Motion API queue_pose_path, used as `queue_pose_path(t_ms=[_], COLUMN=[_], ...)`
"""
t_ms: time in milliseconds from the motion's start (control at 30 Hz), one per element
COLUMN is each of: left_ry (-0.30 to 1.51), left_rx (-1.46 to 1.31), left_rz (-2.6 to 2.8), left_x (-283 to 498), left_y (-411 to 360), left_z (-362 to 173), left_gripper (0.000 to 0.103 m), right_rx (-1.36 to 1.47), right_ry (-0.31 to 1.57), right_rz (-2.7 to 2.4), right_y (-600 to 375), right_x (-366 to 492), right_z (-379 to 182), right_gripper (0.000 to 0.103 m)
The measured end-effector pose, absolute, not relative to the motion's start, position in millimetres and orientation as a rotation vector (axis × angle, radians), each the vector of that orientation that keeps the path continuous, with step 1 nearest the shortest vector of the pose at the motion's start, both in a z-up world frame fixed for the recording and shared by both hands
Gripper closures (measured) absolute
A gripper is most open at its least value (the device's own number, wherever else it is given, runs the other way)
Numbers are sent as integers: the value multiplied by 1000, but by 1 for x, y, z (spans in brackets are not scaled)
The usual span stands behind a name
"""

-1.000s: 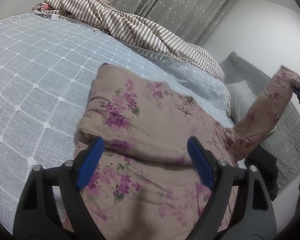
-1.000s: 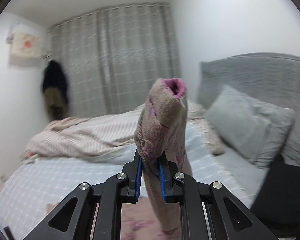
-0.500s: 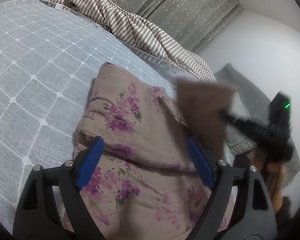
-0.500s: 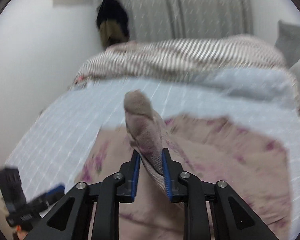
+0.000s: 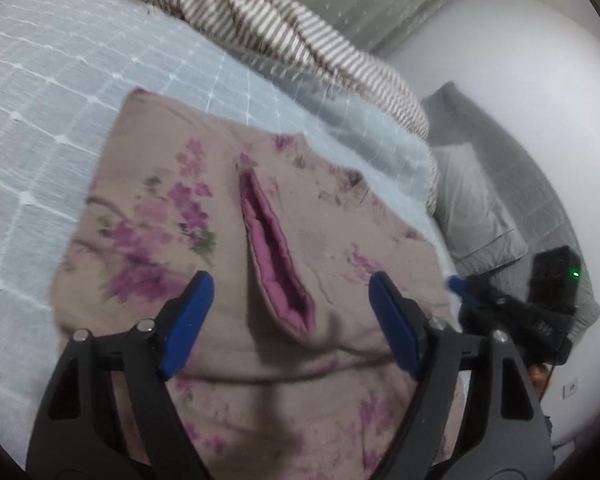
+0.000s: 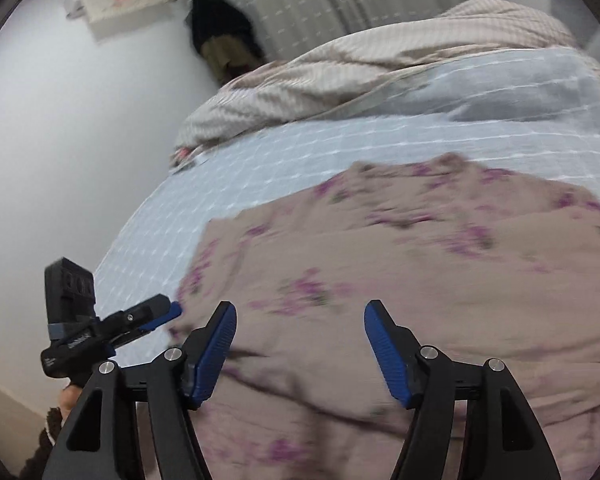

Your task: Fold large clothes

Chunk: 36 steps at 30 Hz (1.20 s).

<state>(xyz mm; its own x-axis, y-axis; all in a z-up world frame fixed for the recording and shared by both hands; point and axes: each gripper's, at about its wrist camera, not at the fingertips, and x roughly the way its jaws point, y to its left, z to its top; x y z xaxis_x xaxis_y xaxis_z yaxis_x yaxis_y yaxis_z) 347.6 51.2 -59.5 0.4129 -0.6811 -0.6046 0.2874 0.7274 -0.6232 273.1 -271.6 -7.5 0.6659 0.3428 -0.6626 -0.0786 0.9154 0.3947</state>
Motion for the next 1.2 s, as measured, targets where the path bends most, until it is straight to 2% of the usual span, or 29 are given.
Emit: queue_pose_path(t_ms=[67,100,167,200,267,367,433,500,533,600,667,833,900,1000,1100,1200], left_ry=[1002,1007,1005,1007,971,766,662,714,848,965,924,712,707,742,817,846], left_rx=[-467,-480,-489,-484,-491,-574,-497,-356,-260,-209,-231,-242,-236,-184,-120,-93], left_rz=[-609,-605,-603,-605,-613,-672,-606,-482,-436,-417,-422,-422,-537,-626,-624,-655], left_x=[360,368,377,380,379,356,339,344,357,368,363,340,335,338,346,351], left_y=[38,31,23,19,18,39,46,37,25,18,27,40,25,-9,-27,-16], left_z=[-69,-72,-72,-72,-64,-35,-23,-34,-54,-76,-66,-7,3,-12,-44,-77], left_gripper=[35,43,62,80,87,88,88,86,82,79,77,61,61,59,48,49], right_rx=[399,435,489,507,543,605,633,627,614,562,506,396,333,220,173,159], right_ry=[788,774,745,731,709,699,675,678,699,780,813,711,652,645,707,765], right_rz=[151,109,31,-4,-84,-195,-219,-229,-235,-252,-270,-344,-313,-212,-154,-171], right_y=[-318,-342,-385,-402,-440,-482,-495,-496,-494,-481,-472,-449,-428,-384,-365,-380], right_x=[266,263,255,253,247,242,237,236,239,250,250,242,244,260,273,272], right_z=[-8,-10,-14,-15,-19,-30,-35,-47,-53,-73,-82,-59,-43,-34,-53,-84], right_gripper=[35,35,35,35,35,35,35,35,35,35,35,35,35,35,35,36])
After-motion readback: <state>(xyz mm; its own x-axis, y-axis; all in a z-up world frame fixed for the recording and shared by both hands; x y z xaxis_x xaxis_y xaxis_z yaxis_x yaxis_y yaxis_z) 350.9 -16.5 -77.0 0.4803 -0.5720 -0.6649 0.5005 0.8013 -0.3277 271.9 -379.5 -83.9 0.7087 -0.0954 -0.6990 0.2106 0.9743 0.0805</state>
